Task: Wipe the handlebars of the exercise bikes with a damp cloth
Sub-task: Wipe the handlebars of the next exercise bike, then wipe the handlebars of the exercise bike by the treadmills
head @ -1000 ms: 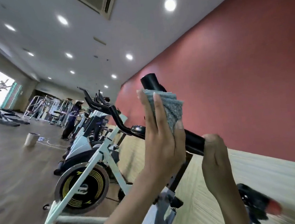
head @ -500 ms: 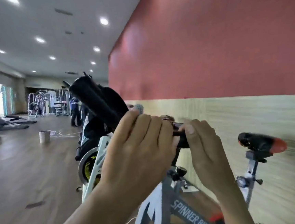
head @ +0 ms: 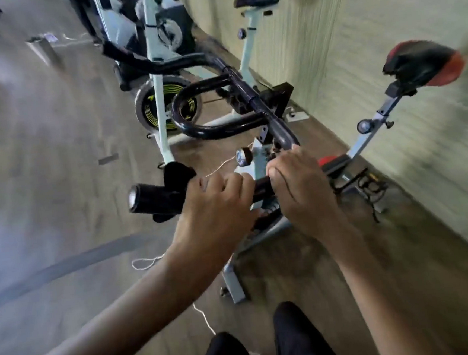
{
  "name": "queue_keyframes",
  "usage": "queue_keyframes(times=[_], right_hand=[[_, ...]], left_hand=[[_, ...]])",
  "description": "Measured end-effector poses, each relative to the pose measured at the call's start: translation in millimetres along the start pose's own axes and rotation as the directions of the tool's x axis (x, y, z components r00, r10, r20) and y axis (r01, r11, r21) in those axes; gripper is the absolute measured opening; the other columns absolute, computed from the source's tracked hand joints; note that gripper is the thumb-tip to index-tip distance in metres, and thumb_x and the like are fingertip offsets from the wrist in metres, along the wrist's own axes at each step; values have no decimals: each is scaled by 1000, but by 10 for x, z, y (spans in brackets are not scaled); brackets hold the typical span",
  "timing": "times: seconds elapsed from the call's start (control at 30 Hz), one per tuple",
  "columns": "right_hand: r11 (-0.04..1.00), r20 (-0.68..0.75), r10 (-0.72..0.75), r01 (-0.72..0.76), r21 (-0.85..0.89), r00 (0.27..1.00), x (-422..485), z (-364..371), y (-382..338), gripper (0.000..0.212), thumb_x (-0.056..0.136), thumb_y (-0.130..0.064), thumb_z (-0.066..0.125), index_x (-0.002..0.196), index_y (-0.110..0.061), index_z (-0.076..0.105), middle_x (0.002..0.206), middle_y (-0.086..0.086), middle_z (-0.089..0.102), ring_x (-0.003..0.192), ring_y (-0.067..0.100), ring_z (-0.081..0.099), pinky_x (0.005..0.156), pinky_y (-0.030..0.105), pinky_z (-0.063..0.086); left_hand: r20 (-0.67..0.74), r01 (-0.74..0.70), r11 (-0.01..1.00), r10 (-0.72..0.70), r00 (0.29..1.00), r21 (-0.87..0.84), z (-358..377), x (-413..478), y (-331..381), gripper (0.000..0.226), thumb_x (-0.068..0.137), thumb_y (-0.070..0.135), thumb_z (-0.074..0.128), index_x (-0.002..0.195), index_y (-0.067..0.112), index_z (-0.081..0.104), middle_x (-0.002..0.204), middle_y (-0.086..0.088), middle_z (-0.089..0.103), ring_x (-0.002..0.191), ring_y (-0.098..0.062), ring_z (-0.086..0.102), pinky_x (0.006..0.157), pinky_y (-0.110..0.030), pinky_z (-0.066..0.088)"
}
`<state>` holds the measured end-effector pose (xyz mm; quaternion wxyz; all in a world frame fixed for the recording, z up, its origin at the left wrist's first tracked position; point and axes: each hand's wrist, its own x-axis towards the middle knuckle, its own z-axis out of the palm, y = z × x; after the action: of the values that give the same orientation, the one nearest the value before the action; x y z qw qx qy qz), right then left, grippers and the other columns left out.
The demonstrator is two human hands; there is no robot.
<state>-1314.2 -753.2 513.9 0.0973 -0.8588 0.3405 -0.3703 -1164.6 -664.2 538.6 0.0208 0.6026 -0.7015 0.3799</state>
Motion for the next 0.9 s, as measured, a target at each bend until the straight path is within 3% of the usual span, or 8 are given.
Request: queue_keyframes(times=[0.13, 0.2, 0.3, 0.43, 0.53, 0.6, 0.73, 0.9], right_hand=[[989, 114, 80, -93, 112, 990, 58, -201, -53, 23, 98, -13, 41, 86, -5, 59, 82, 7, 57, 83, 27, 50, 97, 37, 38], [963, 181, 136, -173, 206, 974, 51, -356, -72, 19, 98, -12, 43, 93, -6, 61, 90, 6, 60, 89, 24, 52, 92, 34, 41], [932, 167, 244, -279, 233, 955, -9, -586, -79, 19, 99, -17, 45, 102, -10, 62, 99, 0, 59, 97, 15, 52, 90, 32, 43], [912, 104, 368, -381, 155, 924, -202, -895, -32, 18, 99, -20, 47, 101, -13, 64, 92, -9, 56, 90, 9, 53, 80, 30, 43], [869, 53, 482, -484, 98, 875, -463, -1123, -117, 19, 97, -25, 48, 104, -16, 64, 87, -9, 60, 79, 7, 56, 71, 30, 45], [814, 12, 579, -578, 51, 816, -674, -1255, -220, 20, 96, -30, 49, 108, -19, 62, 85, -8, 63, 74, 7, 59, 68, 35, 50], [649, -161, 743, -758, -65, 650, -1121, -1494, -534, 21, 97, -31, 52, 113, -20, 60, 93, -5, 67, 85, 11, 63, 73, 36, 52], [331, -454, 825, -939, -93, 336, -1694, -1589, -1332, 32, 92, -40, 43, 111, -20, 60, 103, -2, 70, 93, 19, 67, 78, 39, 53]], left_hand=[[69, -41, 998, 44, 997, -46, -169, 78, -106, 29, 98, 31, 38, 86, 16, 59, 73, -1, 58, 60, -22, 54, 56, -32, 39], [145, 15, 990, 5, 989, -137, -254, 178, -136, 31, 98, 29, 36, 81, 16, 58, 71, -1, 60, 60, -23, 57, 56, -33, 42], [204, 90, 960, -35, 978, -266, -322, 363, -156, 32, 99, 28, 36, 76, 17, 56, 68, 0, 61, 59, -23, 60, 56, -33, 41], [173, 114, 882, -38, 984, -458, -318, 565, -118, 34, 103, 29, 34, 78, 18, 55, 70, 3, 59, 63, -19, 61, 55, -35, 45], [54, 40, 811, -10, 998, -584, -350, 725, 8, 34, 102, 27, 38, 74, 17, 55, 67, 1, 59, 61, -21, 61, 55, -36, 46], [-47, -50, 764, 25, 999, -644, -389, 817, 129, 32, 101, 26, 40, 75, 15, 57, 67, 0, 60, 62, -21, 61, 55, -35, 46], [-194, -241, 629, 144, 970, -739, -524, 919, 494, 25, 96, 21, 44, 76, 11, 56, 62, -5, 57, 57, -26, 61, 49, -33, 45], [-359, -478, 392, 339, 869, -786, -813, 658, 1005, 22, 92, 23, 47, 76, 13, 59, 59, -10, 60, 50, -31, 60, 44, -32, 44]])
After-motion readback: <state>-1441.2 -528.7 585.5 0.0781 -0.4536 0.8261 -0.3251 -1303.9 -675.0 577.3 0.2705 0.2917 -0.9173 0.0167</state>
